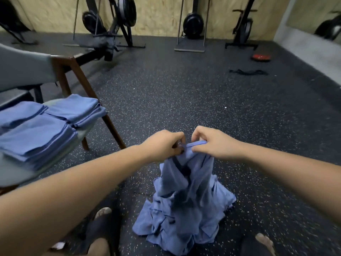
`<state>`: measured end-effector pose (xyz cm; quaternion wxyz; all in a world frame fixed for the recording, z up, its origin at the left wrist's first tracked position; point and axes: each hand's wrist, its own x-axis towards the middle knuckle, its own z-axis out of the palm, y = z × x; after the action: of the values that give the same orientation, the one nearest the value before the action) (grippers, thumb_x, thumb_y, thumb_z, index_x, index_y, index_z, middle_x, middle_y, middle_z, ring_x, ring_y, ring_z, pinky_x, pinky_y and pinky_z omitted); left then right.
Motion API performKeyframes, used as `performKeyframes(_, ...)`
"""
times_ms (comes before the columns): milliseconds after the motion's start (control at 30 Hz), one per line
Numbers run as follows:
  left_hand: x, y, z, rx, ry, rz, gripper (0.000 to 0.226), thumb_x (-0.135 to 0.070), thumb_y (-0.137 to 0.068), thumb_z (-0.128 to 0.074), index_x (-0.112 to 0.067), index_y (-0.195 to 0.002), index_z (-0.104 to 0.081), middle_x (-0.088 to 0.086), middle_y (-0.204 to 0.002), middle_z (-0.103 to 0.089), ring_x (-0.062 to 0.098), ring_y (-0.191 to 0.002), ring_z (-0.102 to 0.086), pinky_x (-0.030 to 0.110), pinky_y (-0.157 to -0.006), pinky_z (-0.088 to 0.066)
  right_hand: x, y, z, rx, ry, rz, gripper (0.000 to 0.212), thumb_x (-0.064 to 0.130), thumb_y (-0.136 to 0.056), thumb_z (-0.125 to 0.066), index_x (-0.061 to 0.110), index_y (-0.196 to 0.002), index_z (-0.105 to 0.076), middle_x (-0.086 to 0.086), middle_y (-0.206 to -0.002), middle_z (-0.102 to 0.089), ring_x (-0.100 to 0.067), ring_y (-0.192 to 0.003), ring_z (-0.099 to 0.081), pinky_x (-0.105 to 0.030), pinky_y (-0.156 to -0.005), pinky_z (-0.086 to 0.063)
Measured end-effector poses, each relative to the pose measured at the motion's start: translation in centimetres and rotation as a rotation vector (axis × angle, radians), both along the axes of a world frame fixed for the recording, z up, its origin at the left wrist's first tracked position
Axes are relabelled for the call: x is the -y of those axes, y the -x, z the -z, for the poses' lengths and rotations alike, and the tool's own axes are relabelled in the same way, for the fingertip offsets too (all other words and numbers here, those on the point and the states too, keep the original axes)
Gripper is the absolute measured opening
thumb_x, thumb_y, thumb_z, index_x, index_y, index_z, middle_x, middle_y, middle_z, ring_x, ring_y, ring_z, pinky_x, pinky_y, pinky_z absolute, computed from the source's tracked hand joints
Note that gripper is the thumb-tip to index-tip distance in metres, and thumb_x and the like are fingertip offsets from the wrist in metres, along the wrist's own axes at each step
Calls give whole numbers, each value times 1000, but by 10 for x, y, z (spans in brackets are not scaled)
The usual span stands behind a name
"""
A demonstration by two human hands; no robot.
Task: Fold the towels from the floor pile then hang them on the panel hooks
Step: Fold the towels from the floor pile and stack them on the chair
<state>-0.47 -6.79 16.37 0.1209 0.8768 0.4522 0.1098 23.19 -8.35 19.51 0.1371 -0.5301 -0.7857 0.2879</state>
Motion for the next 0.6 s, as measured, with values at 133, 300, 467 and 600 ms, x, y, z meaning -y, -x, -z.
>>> performKeyframes(133, 4, 9, -56, -97, -148, -32, 26, -37, -85, -72, -32, -86, -47, -11, -82, -54, 22, -80, -54, 36, -68, -45, 7, -6, -57, 24, -154, -45, 9, 34, -98, -70, 28, -94, -64, 10, -88, -67, -7, -83, -59, -28, -74, -46)
performKeyframes(300, 14, 38, -101, 27, -214, -172, 15, -25, -85, -70, -28, -84, -56, -9, -73, -59, 24, -74, -61, 35, -68, -50, 12, -20, -97, -27, -256, 20, 17, 36, -105, -62, 25, -92, -65, 10, -86, -68, -3, -80, -57, -26, -76, -43)
performKeyframes(467, 21, 55, -132, 250, -158, -337, 10, -19, -84, -72, -28, -86, -73, -12, -73, -69, -1, -68, -59, 17, -63, -42, 7, -44, -117, 26, -318, 101, 21, 36, -105, -60, 26, -88, -62, 5, -85, -68, -14, -82, -60, -35, -76, -44)
performKeyframes(600, 24, 66, -141, 402, -122, -389, 9, -20, -89, -76, -28, -85, -75, -10, -75, -75, 3, -65, -62, 28, -68, -49, 3, -66, -119, -6, -324, 181, 20, 32, -107, -59, 25, -89, -64, 1, -86, -68, -19, -83, -59, -37, -76, -44)
